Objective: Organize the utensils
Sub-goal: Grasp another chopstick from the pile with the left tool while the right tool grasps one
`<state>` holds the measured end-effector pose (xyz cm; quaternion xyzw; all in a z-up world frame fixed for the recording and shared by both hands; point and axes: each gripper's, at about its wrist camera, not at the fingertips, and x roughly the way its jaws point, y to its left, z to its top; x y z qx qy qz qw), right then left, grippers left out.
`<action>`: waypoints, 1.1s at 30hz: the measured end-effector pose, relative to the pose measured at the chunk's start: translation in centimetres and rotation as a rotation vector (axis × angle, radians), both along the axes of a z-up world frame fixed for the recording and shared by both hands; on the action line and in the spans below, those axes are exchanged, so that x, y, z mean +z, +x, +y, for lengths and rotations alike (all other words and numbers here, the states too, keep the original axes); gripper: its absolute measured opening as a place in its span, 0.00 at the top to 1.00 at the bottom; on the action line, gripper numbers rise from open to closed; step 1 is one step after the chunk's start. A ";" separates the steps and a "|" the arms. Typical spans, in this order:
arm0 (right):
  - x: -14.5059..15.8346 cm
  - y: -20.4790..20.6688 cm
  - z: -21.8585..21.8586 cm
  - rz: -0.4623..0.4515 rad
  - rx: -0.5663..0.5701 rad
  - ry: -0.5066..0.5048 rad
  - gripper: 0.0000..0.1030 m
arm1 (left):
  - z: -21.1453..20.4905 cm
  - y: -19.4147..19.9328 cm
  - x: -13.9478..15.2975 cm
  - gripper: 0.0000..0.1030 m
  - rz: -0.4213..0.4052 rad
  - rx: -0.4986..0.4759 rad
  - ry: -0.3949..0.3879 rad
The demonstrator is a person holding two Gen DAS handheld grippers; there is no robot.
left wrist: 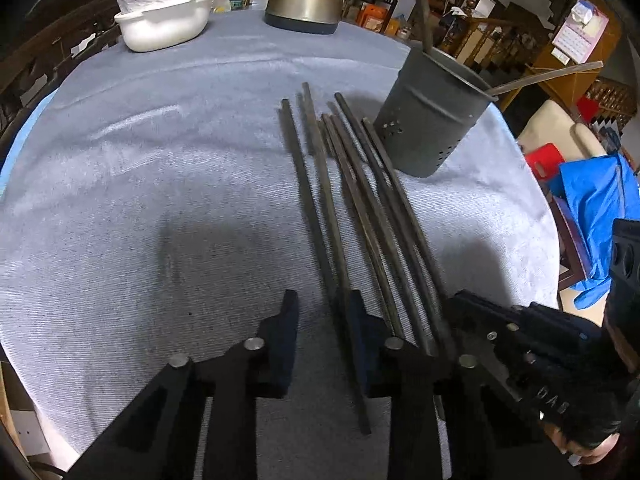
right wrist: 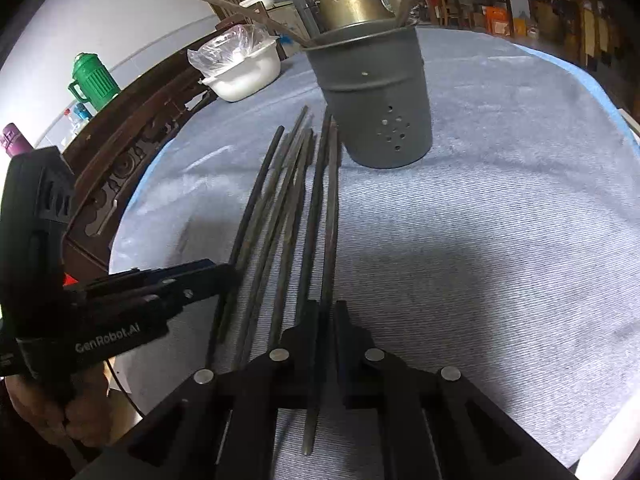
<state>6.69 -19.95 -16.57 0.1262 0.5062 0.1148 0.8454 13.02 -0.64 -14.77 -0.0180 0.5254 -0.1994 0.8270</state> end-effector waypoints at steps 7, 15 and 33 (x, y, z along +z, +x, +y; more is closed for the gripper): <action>0.1 0.3 0.8 0.007 0.002 -0.039 0.91 | -0.4 0.0 0.0 0.78 0.009 0.005 0.021; 0.0 0.1 1.2 0.001 0.028 -0.068 0.92 | -0.3 0.1 -0.2 0.95 -0.021 0.013 0.054; 0.4 -3.9 -0.3 0.113 0.031 -0.021 0.93 | 3.1 -3.3 -0.3 0.95 0.063 0.064 0.016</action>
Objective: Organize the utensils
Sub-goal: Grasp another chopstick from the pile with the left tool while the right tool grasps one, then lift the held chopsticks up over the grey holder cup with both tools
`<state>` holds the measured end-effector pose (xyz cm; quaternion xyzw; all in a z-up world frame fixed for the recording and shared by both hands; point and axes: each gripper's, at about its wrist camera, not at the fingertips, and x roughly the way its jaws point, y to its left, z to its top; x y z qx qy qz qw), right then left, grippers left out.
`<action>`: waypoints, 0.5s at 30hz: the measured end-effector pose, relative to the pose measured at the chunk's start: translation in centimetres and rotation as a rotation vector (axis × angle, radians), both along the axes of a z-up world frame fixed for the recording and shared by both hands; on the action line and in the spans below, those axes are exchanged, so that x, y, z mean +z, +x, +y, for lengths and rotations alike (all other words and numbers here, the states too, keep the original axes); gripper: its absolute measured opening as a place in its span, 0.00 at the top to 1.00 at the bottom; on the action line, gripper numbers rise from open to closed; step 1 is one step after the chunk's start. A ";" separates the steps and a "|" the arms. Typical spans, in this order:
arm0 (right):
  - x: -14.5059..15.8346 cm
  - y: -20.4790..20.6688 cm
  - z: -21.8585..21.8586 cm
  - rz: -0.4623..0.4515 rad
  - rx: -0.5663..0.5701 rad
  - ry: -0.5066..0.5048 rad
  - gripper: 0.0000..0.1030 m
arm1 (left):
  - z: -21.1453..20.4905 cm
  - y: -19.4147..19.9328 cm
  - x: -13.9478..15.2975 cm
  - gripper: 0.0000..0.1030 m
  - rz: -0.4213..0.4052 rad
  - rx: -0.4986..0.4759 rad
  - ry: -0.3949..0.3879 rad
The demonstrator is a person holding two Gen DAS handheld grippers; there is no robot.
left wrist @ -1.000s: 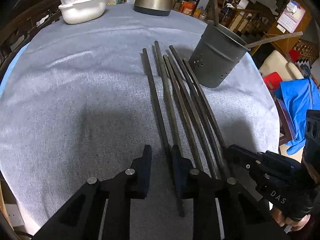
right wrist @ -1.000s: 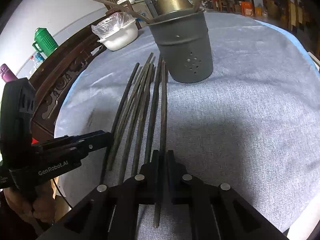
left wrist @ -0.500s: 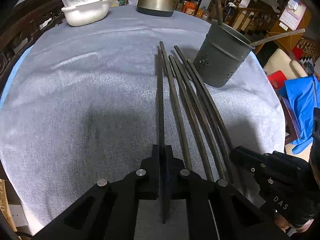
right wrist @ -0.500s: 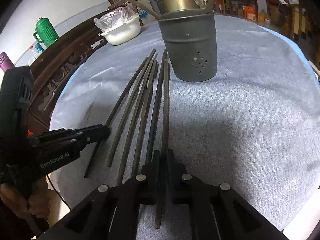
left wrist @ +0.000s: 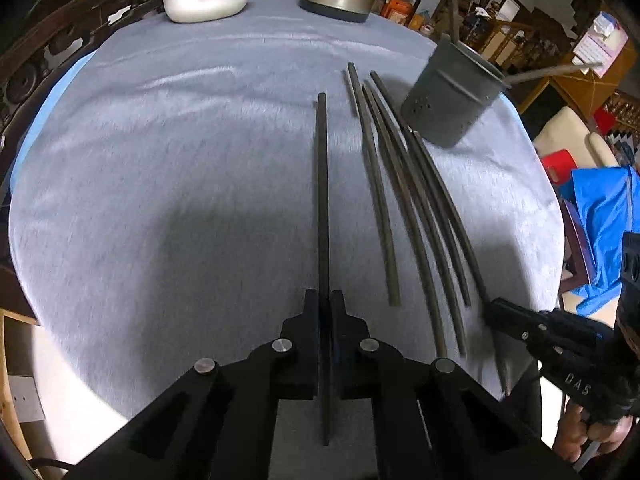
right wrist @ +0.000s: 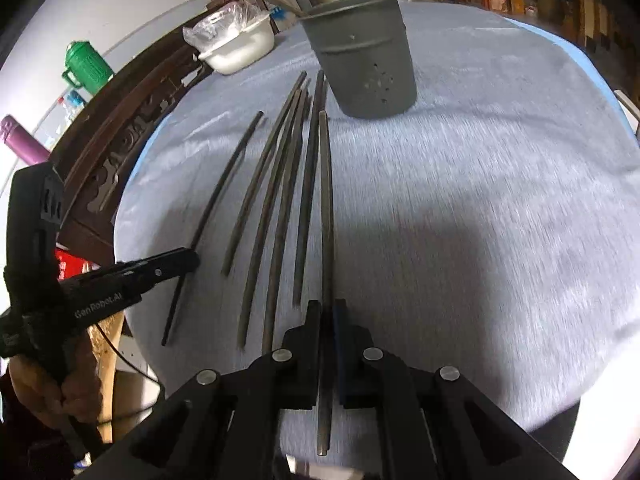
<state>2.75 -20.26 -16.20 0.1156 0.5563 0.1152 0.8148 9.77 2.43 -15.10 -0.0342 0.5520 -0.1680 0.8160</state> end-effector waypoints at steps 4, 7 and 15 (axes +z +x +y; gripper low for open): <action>0.3 -0.8 -0.1 0.014 0.011 -0.022 0.92 | 1.0 -0.6 0.0 0.95 0.047 -0.005 -0.015; 0.2 0.3 -0.2 0.018 0.007 -0.039 0.92 | 1.2 0.2 0.0 0.94 0.080 -0.006 -0.022; -0.1 6.4 0.3 -0.006 0.021 -0.089 0.91 | 0.7 4.9 0.3 0.79 0.069 -0.017 0.025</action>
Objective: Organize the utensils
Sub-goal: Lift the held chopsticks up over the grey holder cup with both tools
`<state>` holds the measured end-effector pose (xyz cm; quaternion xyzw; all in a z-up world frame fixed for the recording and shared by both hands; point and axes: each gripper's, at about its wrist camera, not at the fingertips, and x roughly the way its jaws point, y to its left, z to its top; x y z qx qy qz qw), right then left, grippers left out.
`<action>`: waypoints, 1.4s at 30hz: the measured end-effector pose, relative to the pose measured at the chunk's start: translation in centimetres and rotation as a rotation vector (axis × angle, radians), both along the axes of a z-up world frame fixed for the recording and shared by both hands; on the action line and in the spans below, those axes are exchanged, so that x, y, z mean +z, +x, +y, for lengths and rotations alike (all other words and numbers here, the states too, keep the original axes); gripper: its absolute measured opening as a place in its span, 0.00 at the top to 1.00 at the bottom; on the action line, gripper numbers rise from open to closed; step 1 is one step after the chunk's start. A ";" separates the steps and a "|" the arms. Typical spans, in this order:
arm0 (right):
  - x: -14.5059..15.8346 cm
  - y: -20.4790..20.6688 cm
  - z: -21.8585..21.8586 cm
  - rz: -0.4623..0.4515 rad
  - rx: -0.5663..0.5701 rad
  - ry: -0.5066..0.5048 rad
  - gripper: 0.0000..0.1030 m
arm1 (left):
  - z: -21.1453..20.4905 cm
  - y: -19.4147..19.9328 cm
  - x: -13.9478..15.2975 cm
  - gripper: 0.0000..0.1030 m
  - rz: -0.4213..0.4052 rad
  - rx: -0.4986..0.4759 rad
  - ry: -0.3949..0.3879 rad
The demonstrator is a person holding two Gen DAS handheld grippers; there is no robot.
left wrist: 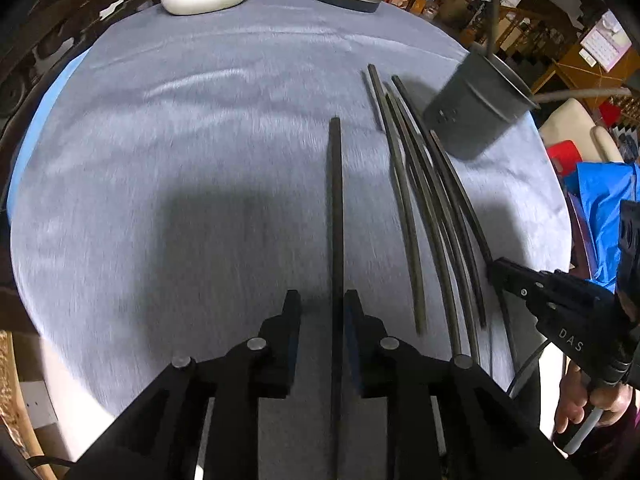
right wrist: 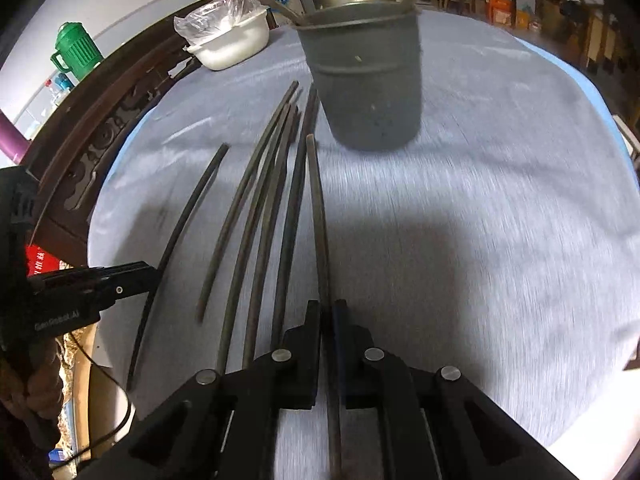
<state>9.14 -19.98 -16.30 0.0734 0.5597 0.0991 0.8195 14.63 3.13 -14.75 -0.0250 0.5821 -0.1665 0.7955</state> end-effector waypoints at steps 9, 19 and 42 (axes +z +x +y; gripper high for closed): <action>-0.4 4.3 0.4 0.024 -0.012 0.035 0.91 | -2.1 6.0 0.0 0.79 0.016 -0.004 -0.023; -0.1 -0.2 -1.4 0.064 0.012 0.053 0.91 | -1.9 6.2 -0.2 0.82 0.001 0.000 -0.038; -0.2 5.3 -0.8 0.070 -0.024 -0.007 0.73 | -2.7 9.8 0.1 0.81 0.049 -0.035 -0.015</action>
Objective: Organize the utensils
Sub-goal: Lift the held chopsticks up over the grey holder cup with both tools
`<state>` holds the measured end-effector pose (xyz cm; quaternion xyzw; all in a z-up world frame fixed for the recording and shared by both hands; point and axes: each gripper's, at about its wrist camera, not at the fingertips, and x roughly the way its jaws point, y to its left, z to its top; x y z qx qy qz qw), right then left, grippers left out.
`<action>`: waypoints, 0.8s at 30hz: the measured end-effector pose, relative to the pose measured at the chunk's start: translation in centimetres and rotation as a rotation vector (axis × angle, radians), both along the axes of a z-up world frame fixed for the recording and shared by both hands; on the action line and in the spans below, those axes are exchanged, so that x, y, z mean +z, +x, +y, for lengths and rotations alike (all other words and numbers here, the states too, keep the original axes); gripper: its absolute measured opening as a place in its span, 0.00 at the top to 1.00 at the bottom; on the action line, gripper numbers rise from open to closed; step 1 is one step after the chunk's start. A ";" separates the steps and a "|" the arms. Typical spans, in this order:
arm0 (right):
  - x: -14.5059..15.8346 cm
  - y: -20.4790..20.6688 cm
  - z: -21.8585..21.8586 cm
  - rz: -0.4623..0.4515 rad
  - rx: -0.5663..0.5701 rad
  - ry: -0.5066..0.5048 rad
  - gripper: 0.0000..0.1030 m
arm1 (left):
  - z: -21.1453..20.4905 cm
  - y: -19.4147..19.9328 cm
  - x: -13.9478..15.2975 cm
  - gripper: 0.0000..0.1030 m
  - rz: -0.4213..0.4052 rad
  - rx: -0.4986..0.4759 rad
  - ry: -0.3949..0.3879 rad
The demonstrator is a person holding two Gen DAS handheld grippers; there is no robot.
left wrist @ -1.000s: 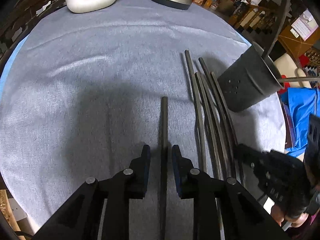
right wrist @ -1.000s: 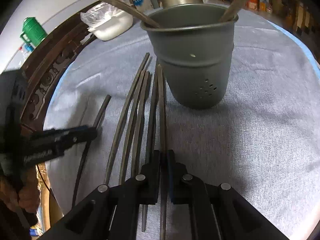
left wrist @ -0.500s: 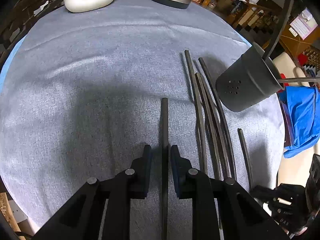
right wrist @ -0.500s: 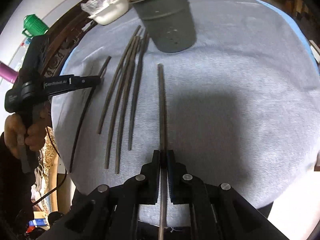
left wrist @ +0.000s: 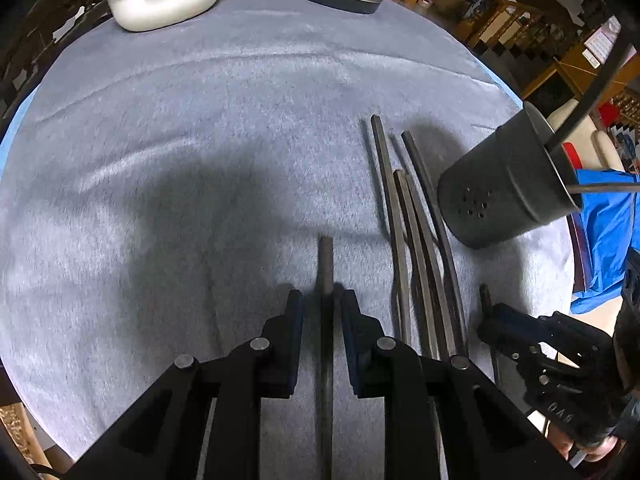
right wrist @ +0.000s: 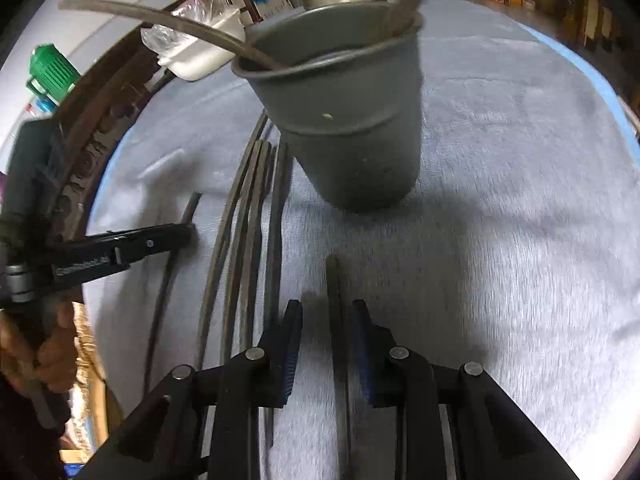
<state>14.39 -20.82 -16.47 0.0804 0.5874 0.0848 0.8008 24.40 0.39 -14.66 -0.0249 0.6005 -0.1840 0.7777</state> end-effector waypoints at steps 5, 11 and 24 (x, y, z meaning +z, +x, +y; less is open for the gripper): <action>-0.2 0.7 1.2 -0.006 0.028 -0.102 0.93 | -0.7 0.7 -0.1 0.83 -0.017 -0.004 0.000; 0.7 0.3 1.7 -0.045 0.049 -0.073 0.94 | -0.8 1.1 -0.4 0.94 -0.037 0.030 -0.013; 12.4 -3.7 -0.3 -0.444 0.051 0.043 0.94 | 2.0 -3.9 10.4 0.94 -0.348 0.103 -0.169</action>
